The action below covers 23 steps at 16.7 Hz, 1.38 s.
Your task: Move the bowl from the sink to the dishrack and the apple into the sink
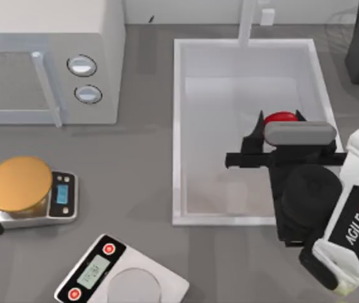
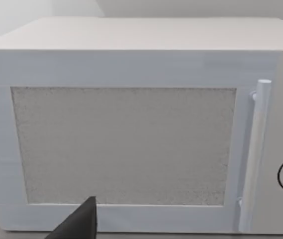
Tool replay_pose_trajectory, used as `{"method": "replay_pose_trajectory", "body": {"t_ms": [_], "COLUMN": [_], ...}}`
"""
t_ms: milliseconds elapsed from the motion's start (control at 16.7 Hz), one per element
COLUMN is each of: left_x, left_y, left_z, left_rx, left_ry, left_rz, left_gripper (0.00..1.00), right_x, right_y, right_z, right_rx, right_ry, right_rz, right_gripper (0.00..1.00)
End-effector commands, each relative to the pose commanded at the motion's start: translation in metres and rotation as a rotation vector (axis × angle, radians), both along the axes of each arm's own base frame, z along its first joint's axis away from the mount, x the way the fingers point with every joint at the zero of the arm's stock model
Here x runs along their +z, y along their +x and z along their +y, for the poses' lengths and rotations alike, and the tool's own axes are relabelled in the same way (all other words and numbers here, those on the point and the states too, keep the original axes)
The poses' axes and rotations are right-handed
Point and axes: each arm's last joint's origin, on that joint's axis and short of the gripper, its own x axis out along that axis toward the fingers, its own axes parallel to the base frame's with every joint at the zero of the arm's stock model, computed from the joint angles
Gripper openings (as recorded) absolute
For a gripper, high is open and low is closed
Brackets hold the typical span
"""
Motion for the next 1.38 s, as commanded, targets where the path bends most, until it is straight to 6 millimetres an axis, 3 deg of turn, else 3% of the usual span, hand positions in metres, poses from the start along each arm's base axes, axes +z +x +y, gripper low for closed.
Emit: {"method": "replay_pose_trajectory", "body": {"t_ms": [120,900,1380], "left_x": [0.0000,0.0000,0.0000], "left_y": [0.0000,0.0000,0.0000], "left_z": [0.0000,0.0000,0.0000], "left_rx": [0.000,0.000,0.000], "left_ry": [0.000,0.000,0.000], "left_rz": [0.000,0.000,0.000], "left_gripper": [1.00,1.00,1.00], "right_x": [0.0000,0.0000,0.0000], "right_y": [0.0000,0.0000,0.0000], "right_z": [0.0000,0.0000,0.0000], "right_rx": [0.000,0.000,0.000], "right_ry": [0.000,0.000,0.000], "right_rz": [0.000,0.000,0.000], "right_gripper": [0.00,0.98,1.00]}}
